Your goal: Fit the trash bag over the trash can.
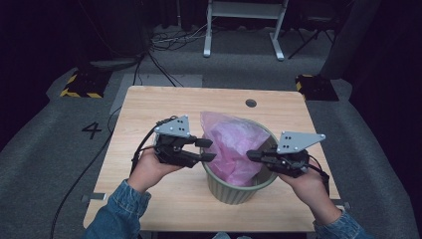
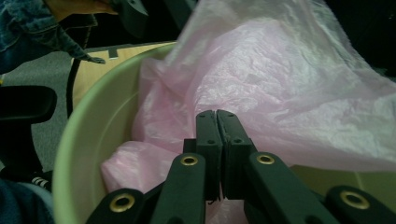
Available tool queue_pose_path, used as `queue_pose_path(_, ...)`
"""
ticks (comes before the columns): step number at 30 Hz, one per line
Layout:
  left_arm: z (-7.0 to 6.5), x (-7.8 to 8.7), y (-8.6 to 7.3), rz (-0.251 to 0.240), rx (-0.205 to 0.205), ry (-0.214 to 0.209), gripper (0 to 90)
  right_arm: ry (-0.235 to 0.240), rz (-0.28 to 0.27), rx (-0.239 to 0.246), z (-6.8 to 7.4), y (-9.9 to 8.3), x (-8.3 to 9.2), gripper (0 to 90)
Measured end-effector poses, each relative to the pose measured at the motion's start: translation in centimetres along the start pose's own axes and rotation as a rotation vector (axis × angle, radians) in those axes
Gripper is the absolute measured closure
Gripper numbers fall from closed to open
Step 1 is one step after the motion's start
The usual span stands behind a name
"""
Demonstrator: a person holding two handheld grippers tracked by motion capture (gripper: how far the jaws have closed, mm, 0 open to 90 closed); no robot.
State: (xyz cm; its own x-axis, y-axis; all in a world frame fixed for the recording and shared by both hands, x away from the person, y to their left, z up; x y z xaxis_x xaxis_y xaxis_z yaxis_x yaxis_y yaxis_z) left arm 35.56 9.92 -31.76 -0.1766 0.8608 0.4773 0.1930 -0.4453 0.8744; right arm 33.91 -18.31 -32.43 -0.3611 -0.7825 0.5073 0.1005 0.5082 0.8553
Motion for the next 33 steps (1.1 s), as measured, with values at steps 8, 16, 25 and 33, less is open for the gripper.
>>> queue_pose_path(8,-0.8,-2.1,1.1,0.023,-0.032,-0.036,52.9,0.019,0.018,0.031,1.1,0.1,-0.8,88.0)
queue_pose_path(16,-0.5,-4.4,1.3,0.104,-0.066,-0.027,62.2,0.018,-0.043,0.046,1.8,1.0,-0.1,88.2)
queue_pose_path(25,-1.2,-4.4,0.4,0.128,-0.112,0.013,89.9,0.025,-0.085,0.057,2.2,1.3,0.5,82.6)
queue_pose_path(33,-1.7,-3.3,-0.3,0.083,-0.119,0.015,89.9,-0.102,-0.072,-0.003,-0.2,0.4,3.5,74.5)
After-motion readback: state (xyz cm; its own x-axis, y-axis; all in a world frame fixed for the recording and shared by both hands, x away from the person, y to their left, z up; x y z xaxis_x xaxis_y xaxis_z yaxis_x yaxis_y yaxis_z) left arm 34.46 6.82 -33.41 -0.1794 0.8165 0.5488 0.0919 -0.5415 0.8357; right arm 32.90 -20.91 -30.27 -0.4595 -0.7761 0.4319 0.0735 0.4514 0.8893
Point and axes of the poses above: each handheld gripper's, and its own axes: x roughly backward along the jaws, y roughly out of its top, z roughly to its left, the point moved 2 cm from there along -x, roughly forward along the jaws
